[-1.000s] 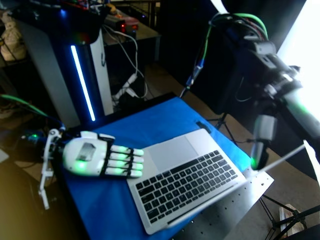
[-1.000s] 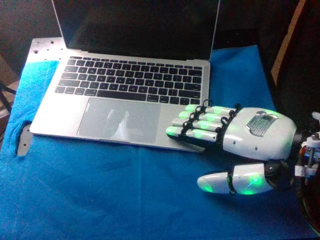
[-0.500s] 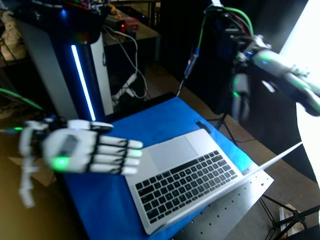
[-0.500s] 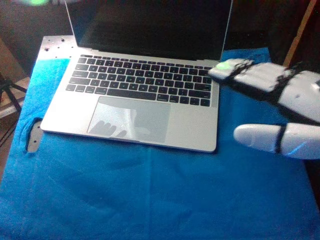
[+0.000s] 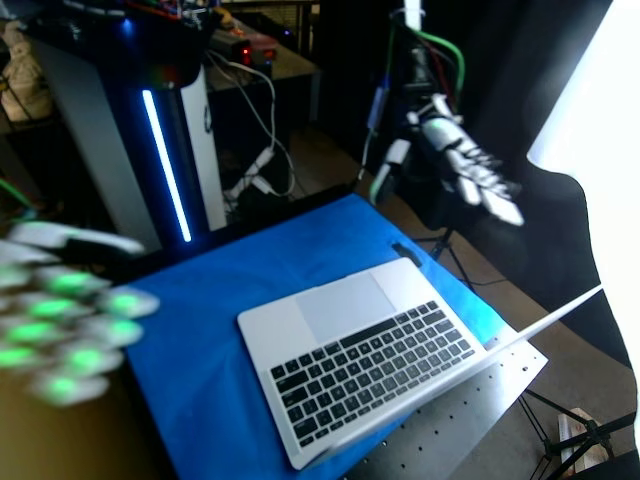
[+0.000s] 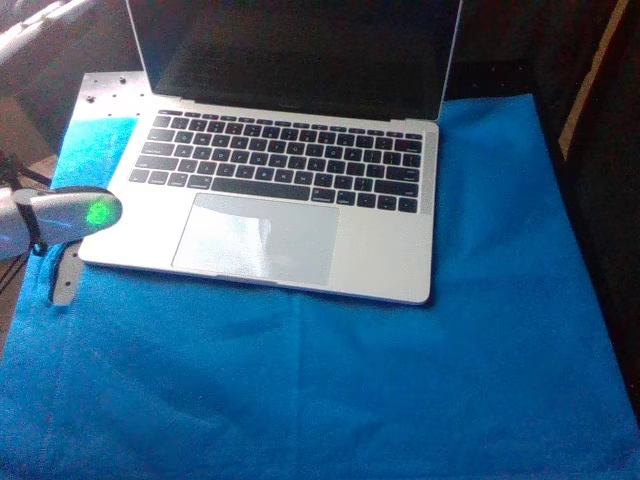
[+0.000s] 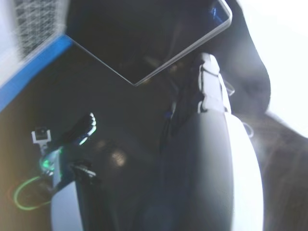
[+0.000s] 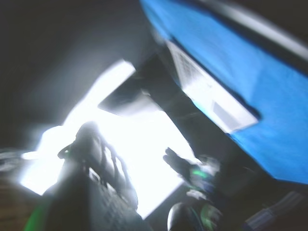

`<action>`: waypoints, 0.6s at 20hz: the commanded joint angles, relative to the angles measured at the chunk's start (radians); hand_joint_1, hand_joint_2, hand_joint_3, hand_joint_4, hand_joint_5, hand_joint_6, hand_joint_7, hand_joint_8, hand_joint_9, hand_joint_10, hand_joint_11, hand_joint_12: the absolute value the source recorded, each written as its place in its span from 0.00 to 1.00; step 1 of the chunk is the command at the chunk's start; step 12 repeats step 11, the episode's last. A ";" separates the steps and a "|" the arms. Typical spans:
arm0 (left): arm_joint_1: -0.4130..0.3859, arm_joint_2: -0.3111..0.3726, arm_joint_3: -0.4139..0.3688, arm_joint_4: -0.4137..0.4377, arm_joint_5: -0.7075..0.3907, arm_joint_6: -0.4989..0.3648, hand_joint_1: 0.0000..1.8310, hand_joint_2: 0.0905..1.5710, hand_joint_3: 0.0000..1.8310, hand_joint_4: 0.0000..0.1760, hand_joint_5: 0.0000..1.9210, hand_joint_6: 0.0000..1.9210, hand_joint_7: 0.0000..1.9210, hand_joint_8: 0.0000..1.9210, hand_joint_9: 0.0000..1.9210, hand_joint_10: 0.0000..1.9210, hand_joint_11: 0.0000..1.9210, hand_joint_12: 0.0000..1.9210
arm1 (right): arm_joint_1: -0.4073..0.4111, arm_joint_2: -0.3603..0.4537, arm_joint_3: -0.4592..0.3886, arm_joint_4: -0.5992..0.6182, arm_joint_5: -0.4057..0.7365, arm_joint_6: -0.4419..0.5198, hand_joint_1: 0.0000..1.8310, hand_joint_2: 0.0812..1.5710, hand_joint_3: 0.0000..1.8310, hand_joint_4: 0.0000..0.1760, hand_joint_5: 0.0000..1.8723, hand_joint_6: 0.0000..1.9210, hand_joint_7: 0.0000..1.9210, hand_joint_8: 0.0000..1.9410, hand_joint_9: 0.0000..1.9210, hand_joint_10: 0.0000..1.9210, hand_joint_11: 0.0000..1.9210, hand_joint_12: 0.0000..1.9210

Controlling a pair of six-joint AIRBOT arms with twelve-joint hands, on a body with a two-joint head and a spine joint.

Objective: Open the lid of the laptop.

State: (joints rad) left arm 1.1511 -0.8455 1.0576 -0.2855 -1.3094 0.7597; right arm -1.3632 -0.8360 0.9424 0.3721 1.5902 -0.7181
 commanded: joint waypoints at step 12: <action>0.118 -0.046 -0.036 -0.032 -0.422 -0.169 0.15 0.73 0.00 0.60 0.07 0.00 0.02 0.00 0.04 0.00 0.02 0.03 | 0.039 0.009 -0.021 -0.047 0.173 -0.025 0.20 0.83 0.01 0.05 0.00 0.00 0.00 0.00 0.00 0.00 0.00 0.00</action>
